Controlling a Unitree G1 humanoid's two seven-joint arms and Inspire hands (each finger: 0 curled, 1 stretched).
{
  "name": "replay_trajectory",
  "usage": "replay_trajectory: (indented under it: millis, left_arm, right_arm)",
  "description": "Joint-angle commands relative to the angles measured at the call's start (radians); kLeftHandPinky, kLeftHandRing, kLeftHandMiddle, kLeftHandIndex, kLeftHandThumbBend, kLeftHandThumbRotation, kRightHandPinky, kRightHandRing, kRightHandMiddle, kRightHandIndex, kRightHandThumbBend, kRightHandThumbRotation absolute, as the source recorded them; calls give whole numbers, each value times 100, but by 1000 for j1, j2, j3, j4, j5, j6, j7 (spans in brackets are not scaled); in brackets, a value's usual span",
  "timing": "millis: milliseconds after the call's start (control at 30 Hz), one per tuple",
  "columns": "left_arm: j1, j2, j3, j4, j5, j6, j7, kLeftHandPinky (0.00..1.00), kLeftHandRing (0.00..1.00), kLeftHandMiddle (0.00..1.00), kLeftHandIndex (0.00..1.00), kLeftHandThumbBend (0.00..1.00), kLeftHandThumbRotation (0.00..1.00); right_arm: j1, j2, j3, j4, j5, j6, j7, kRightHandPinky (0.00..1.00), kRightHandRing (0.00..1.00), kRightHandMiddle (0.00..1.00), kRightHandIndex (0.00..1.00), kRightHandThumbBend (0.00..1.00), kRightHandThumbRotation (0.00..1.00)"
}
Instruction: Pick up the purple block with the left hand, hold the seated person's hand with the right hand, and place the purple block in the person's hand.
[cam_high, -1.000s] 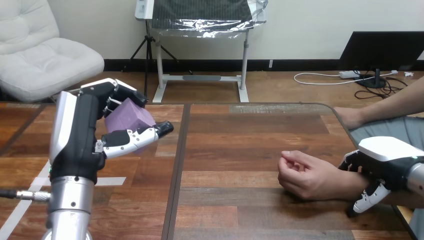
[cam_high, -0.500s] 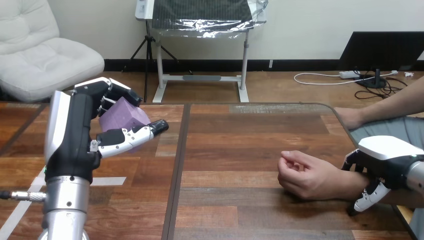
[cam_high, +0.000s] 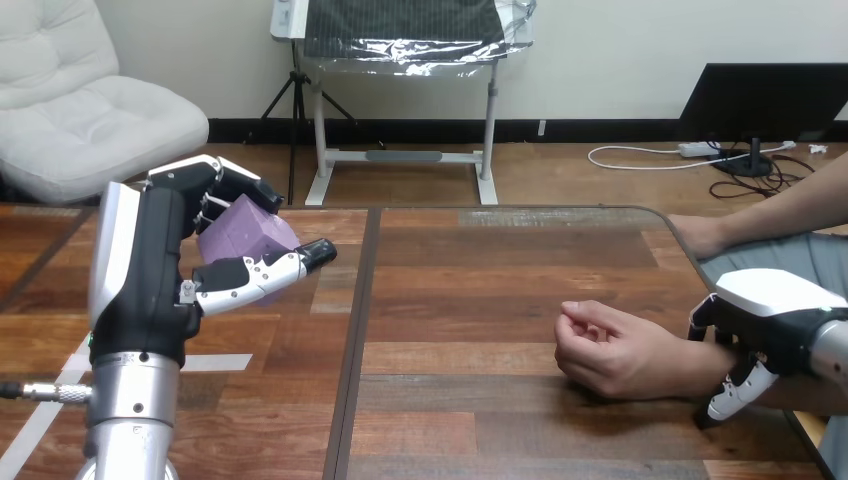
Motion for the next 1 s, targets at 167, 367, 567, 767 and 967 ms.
replay_trajectory:
  millis: [167, 367, 567, 767, 967]
  left_arm:
    - [-55, -5, 13, -52, -7, -5, -1, 32, 36, 39, 40, 74, 0]
    - [-57, -6, 13, -52, -9, 2, -5, 32, 35, 39, 40, 74, 0]
    - [-60, -7, 13, -51, -16, 8, -12, 31, 35, 39, 40, 74, 0]
    - [-64, -5, 12, -44, -21, 12, -19, 32, 36, 39, 40, 73, 0]
    - [-76, -5, 11, -15, -43, -8, -25, 33, 36, 40, 40, 73, 0]
  right_arm:
    - [7, 10, 16, 83, 11, 13, 10, 21, 29, 40, 52, 82, 20]
    - [4, 13, 12, 88, 23, 13, 16, 21, 30, 40, 51, 83, 19]
    - [4, 16, 3, 92, 39, 9, 17, 23, 31, 41, 50, 83, 17]
    - [3, 13, -3, 92, 64, -2, 29, 26, 33, 42, 50, 83, 15]
    - [3, 11, -16, 88, 95, -14, 38, 25, 33, 41, 49, 83, 14]
